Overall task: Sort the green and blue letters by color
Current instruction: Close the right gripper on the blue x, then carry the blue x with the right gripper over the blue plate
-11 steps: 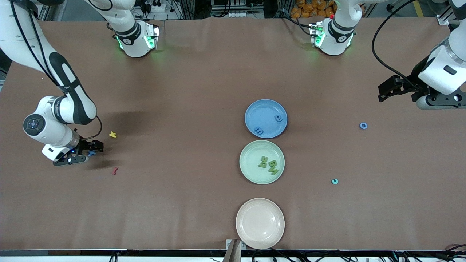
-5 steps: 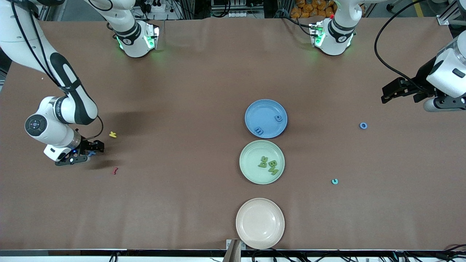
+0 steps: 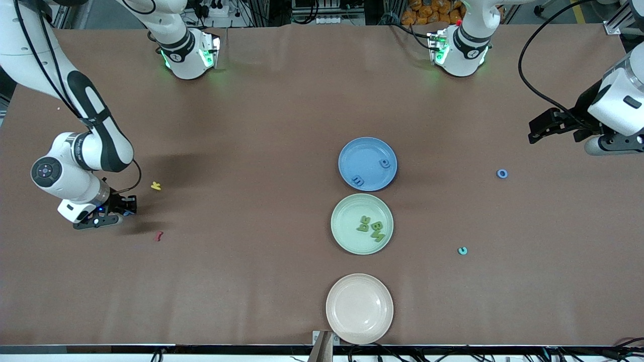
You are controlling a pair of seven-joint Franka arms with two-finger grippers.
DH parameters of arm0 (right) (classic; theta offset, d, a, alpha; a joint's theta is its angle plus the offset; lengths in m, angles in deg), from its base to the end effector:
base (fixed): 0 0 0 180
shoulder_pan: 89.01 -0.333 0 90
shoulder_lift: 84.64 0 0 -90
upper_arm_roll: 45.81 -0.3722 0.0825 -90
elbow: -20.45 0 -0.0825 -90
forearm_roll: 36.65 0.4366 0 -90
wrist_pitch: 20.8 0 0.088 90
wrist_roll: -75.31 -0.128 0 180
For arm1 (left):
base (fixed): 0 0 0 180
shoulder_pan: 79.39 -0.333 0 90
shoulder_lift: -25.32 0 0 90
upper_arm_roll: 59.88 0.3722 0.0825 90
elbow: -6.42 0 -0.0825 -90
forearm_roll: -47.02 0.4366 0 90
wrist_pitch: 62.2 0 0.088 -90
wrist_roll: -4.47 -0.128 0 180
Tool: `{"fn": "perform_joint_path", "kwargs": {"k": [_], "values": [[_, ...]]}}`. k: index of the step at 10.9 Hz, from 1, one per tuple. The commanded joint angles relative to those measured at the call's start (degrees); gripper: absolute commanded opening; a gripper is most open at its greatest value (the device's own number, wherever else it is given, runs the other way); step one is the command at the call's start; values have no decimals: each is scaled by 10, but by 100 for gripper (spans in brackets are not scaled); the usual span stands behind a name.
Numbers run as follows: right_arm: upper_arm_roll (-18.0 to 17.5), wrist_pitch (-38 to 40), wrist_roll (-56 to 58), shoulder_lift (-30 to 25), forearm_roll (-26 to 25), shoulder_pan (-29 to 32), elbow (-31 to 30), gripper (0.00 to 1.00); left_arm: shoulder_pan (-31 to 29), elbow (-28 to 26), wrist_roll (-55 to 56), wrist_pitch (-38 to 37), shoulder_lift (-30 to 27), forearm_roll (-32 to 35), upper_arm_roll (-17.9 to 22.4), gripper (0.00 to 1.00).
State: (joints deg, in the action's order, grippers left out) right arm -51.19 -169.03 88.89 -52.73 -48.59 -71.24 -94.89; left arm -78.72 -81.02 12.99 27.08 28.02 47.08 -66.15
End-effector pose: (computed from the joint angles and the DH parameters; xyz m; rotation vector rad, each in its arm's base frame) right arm 0.6476 -0.1414 0.1578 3.0632 0.2799 0.0129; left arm 0.6184 -0.0734 0.6532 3.1391 0.0434 -0.0238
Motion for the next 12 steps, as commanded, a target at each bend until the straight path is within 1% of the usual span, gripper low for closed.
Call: {"fn": "perform_joint_path", "kwargs": {"k": [1, 2, 3, 4, 5, 6, 7, 8, 10, 11, 12], "values": [[-8, -1, 11, 0, 9, 10, -4, 0, 3, -2, -5, 3, -1, 27, -3, 100], [-13, 1, 7, -6, 10, 7, -4, 0, 3, -2, -6, 3, -1, 27, -3, 100], [-21, 20, 2, -12, 10, 5, -3, 0, 4, -2, -5, 3, -1, 27, -3, 100], [-36, 49, -7, -24, 29, 2, 1, 0, 6, -2, -5, 3, -1, 27, -4, 100], [-42, 72, -21, -34, 58, -11, 3, 0, 6, -2, -5, 3, -1, 27, -4, 100], [-43, 93, -49, -42, 76, -31, 6, 0, 6, -2, -5, 3, -1, 27, -4, 100], [-46, 107, -91, -47, 79, -47, 8, 0, 6, -2, -5, 3, -1, 27, -5, 100], [-58, 116, -147, -53, 80, -63, 9, 0, 6, -2, -5, 3, 1, 26, -6, 100], [-106, 131, -303, -57, 79, -97, 12, 0, 5, -2, -4, 3, 2, 26, -6, 100], [-126, 131, -389, -54, 79, -122, 20, 0, 4, -2, -5, 3, 2, 26, -6, 100], [-131, 131, -475, -50, 80, -167, 34, 0, 4, -2, -5, 3, 3, 25, -6, 100]]}}
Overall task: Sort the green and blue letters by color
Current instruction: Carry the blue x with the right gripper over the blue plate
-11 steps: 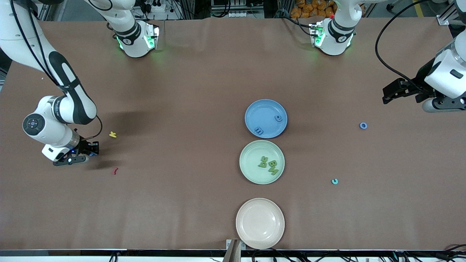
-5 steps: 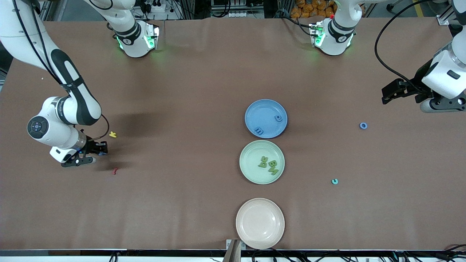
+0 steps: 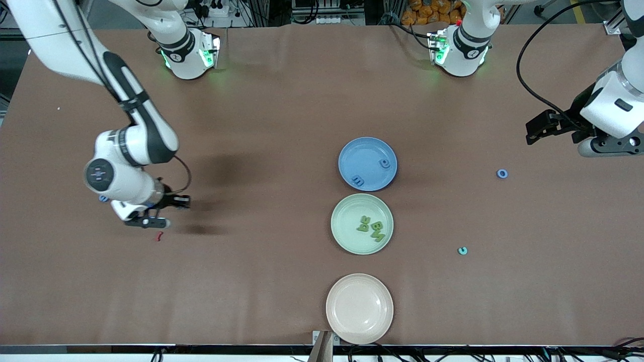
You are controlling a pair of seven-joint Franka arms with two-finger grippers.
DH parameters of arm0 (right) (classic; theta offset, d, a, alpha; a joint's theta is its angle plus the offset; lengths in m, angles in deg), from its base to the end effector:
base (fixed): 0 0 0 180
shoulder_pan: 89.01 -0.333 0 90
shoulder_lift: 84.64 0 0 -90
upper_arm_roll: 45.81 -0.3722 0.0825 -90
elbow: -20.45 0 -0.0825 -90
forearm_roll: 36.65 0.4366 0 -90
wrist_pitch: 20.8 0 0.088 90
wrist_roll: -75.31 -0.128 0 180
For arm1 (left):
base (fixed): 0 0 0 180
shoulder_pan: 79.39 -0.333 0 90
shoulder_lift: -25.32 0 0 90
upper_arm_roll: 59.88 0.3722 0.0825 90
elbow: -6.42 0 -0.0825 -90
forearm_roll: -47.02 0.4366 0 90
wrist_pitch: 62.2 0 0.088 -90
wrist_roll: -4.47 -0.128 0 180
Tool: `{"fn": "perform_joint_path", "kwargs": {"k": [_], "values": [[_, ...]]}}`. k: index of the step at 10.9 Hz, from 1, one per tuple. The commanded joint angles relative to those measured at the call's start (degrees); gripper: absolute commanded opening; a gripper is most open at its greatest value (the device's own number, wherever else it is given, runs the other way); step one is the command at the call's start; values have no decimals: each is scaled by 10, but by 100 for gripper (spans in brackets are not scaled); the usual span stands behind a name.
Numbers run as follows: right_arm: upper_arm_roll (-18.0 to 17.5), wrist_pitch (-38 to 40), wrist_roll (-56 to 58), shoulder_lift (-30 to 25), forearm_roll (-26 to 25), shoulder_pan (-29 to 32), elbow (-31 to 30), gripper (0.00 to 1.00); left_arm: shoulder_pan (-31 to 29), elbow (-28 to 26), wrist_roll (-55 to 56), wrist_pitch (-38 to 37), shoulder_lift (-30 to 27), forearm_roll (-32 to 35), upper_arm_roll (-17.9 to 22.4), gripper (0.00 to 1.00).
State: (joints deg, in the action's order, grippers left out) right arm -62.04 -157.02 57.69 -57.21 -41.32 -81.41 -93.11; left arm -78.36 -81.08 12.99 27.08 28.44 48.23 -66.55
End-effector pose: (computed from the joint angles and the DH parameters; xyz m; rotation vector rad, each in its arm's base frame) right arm 0.6564 0.0927 0.2148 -3.0740 0.1883 0.1189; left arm 0.6200 -0.0790 0.6481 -3.1234 -0.0225 0.0323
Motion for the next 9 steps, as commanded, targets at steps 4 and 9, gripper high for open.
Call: {"fn": "perform_joint_path", "kwargs": {"k": [4, 9], "values": [[-23, 15, -417, 39, 46, -207, 101, 0, 1, -1, -5, 4, 0, 14, -2, 100], [-20, 26, -663, 127, 45, -337, 238, 0, 2, 1, -5, 4, 4, 15, -2, 100]]}}
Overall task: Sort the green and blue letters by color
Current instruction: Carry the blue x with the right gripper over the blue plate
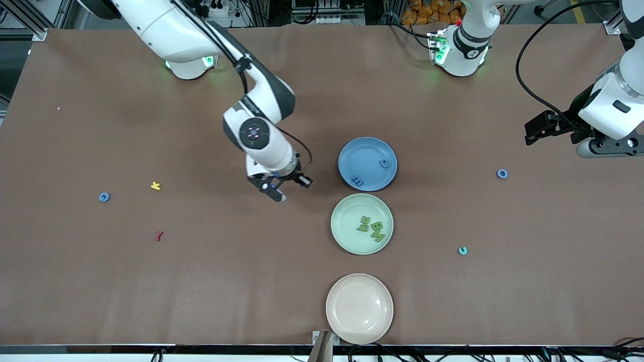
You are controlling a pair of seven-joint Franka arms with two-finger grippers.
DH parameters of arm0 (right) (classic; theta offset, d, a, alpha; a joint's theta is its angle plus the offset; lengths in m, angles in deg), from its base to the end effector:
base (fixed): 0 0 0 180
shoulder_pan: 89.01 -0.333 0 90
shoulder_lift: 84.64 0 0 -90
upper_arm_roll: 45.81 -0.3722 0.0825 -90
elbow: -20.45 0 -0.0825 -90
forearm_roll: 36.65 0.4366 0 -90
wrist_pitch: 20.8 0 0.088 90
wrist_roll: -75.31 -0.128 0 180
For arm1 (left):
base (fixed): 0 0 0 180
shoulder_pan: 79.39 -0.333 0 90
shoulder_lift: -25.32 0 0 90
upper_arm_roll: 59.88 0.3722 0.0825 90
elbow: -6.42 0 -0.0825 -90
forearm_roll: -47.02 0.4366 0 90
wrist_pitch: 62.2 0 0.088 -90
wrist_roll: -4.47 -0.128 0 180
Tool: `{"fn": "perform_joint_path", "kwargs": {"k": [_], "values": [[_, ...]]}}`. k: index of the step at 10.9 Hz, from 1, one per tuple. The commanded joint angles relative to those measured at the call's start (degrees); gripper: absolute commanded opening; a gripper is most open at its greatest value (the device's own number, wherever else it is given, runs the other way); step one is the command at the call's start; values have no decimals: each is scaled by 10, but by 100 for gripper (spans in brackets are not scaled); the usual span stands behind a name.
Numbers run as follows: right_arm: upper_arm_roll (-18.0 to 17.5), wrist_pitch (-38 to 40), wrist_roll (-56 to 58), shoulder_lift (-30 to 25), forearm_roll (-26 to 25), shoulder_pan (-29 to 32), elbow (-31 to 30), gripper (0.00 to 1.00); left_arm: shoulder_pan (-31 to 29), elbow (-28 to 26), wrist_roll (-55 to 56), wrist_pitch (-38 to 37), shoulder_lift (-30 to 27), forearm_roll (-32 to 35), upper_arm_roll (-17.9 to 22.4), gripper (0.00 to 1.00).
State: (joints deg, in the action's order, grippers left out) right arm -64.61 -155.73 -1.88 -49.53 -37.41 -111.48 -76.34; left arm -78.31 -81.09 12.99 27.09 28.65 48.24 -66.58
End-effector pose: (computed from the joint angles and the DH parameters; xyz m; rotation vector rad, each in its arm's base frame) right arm 0.5889 0.4782 0.2573 -2.8048 0.9950 0.1594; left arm 0.6210 -0.0798 0.6458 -3.1231 -0.0203 0.0380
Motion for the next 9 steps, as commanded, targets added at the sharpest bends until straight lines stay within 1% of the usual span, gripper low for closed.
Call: {"fn": "perform_joint_path", "kwargs": {"k": [1, 2, 4, 5, 7, 8, 9], "values": [[6, 12, -100, 66, 4, -56, 93, 0, 2, 1, -5, 4, 2, 15, -2, 100], [7, 12, -137, 85, 4, -77, 125, 0, 2, 1, -5, 4, 2, 15, -2, 100], [12, 8, -191, 106, 4, -113, 162, 0, 2, 1, -5, 5, 2, 14, -2, 100], [24, 5, -216, 116, 4, -136, 174, 0, 2, 1, -5, 5, 5, 14, -2, 100], [64, -21, -264, 148, 4, -195, 217, 0, 2, 1, -5, 12, 7, 15, -2, 100], [70, -25, -267, 151, 4, -205, 219, 22, 2, 1, -5, 13, 7, 15, -2, 100], [71, -25, -270, 153, 2, -207, 219, 99, 2, 1, -5, 13, 7, 15, -2, 100]]}}
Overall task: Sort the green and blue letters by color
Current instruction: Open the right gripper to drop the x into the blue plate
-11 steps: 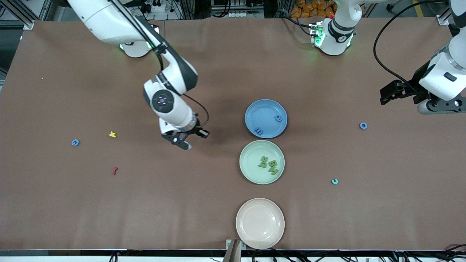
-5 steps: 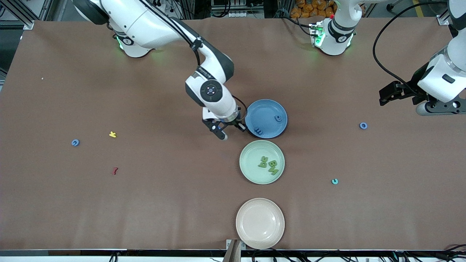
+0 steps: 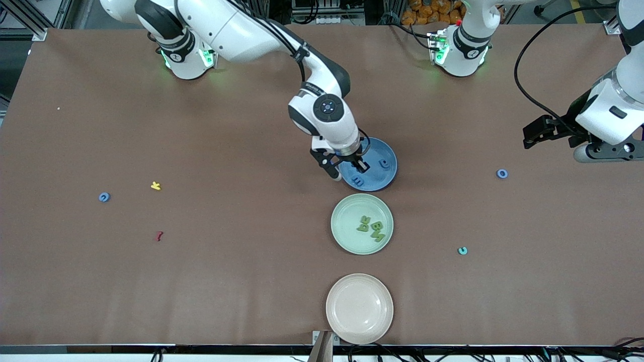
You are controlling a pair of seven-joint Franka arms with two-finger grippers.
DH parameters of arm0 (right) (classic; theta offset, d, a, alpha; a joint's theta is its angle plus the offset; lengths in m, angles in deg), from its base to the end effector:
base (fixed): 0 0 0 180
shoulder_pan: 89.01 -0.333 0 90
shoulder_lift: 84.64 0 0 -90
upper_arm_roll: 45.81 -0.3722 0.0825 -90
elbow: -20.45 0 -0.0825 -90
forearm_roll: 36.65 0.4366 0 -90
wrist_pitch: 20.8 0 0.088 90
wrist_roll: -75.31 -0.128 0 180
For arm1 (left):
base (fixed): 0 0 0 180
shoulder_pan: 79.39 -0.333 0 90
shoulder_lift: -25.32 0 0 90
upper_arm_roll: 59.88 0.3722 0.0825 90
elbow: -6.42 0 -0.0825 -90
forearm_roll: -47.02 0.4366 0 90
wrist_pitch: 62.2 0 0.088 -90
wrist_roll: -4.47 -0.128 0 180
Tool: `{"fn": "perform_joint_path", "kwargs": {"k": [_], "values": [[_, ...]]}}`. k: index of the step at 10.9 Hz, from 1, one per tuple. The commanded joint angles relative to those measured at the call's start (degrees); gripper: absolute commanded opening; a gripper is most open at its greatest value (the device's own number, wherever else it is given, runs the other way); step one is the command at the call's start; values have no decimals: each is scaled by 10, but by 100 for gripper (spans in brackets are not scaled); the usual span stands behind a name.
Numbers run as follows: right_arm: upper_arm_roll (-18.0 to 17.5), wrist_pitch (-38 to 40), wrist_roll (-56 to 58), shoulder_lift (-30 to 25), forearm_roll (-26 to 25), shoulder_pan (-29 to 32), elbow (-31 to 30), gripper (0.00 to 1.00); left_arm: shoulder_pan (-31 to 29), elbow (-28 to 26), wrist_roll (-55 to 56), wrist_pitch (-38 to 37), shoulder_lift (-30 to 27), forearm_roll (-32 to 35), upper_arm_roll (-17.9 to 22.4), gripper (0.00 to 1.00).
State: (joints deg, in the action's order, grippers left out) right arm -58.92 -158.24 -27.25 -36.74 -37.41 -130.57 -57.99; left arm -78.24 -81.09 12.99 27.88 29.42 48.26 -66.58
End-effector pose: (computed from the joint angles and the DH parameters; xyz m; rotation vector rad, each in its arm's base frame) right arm 0.5249 0.6617 0.2329 -2.5988 1.2852 0.1543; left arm 0.6269 -0.0809 0.6385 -3.1244 -0.0181 0.0376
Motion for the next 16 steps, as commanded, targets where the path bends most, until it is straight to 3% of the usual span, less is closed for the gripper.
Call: {"fn": "perform_joint_path", "kwargs": {"k": [1, 6, 14, 16], "values": [[14, 1, -13, 25, -2, -18, 35, 100, 1, 1, -5, 5, -1, 15, -1, 100], [15, 61, 45, -31, -1, 17, 4, 100, 1, 1, -5, 5, -1, 15, -1, 100], [14, 110, 410, -235, -9, 204, -271, 100, 1, 0, -5, 5, -1, 14, -1, 100], [14, 110, 491, -264, -48, 259, -318, 100, 2, 1, -5, 5, -1, 14, -1, 100]]}}
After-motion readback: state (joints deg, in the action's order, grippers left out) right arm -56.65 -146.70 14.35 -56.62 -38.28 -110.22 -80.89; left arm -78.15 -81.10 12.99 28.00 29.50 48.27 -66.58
